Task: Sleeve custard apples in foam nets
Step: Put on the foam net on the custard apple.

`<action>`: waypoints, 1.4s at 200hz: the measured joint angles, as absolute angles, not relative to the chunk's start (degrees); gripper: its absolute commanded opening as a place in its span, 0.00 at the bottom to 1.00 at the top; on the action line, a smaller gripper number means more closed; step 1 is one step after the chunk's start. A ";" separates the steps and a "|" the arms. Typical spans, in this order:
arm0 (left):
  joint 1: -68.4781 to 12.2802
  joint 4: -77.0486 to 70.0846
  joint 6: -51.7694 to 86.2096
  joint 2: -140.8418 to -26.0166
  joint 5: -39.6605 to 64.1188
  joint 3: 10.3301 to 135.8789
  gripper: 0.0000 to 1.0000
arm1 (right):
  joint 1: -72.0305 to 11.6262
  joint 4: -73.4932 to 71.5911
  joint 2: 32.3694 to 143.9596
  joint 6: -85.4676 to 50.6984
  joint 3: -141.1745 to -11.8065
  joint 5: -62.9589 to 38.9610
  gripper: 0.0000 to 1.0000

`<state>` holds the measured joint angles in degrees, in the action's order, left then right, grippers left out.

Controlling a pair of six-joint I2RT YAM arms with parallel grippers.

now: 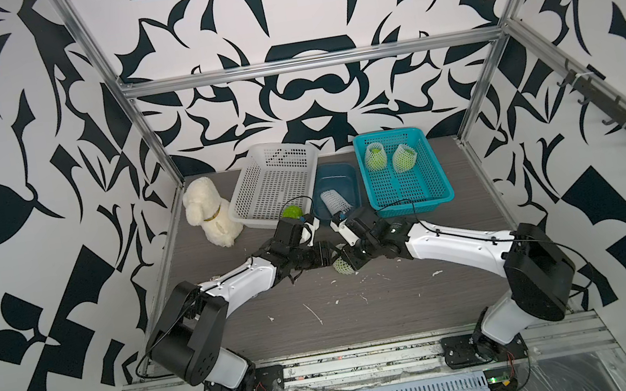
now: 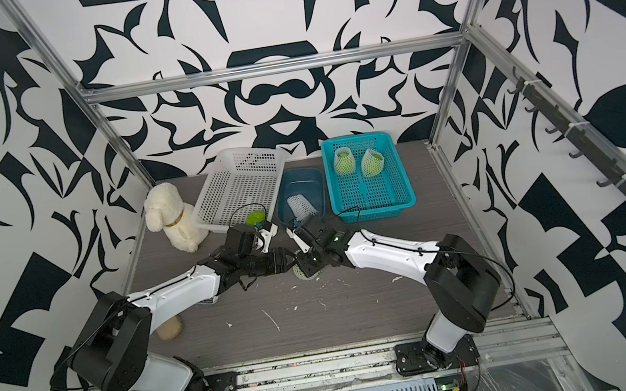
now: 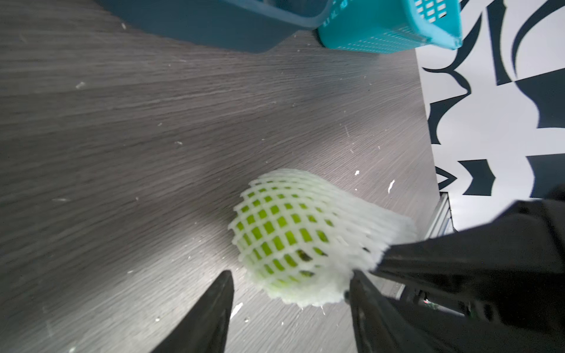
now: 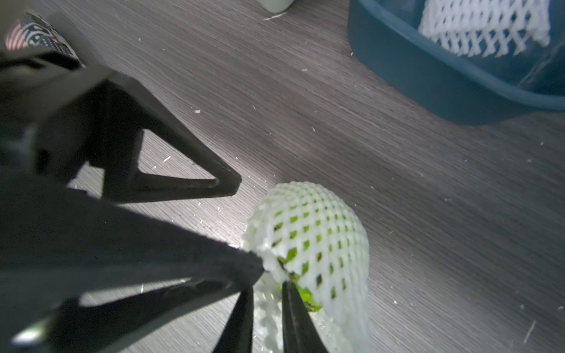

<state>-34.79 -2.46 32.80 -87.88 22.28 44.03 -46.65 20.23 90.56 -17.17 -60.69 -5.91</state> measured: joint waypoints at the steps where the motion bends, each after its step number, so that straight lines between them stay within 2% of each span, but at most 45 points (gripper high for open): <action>1: -34.79 -2.46 32.77 -87.94 22.24 44.03 0.62 | -46.65 20.23 90.56 -17.26 -60.69 -5.93 0.34; 18: -34.79 -2.42 32.77 -89.45 21.61 44.03 0.61 | -46.65 20.21 90.54 -16.93 -60.69 -6.04 0.45; 29: -34.79 -2.39 32.82 -90.45 21.43 44.14 0.61 | -46.65 20.21 90.30 -17.12 -60.66 -6.00 0.48; 85: -34.81 -3.51 32.84 -92.68 21.71 46.28 0.60 | -46.11 20.32 85.38 -17.04 -60.58 -5.78 0.49; 144: -34.81 -3.64 32.84 -92.71 21.80 46.28 0.60 | -42.65 22.13 82.19 -17.96 -60.36 -2.57 0.44; 176: -34.81 -3.62 32.84 -92.68 21.80 46.28 0.60 | -40.64 22.24 82.21 -18.28 -58.59 -1.98 0.36; 226: -34.85 -1.37 33.15 -90.56 20.73 45.87 0.65 | -40.18 21.15 86.48 -19.31 -57.56 -3.20 0.00; 280: -34.85 3.70 33.15 -82.08 17.89 45.84 0.77 | -40.16 18.46 88.38 -19.57 -57.60 -5.76 0.00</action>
<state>-34.85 3.70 33.15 -82.08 17.89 45.84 -40.16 18.46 88.38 -19.57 -57.60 -5.76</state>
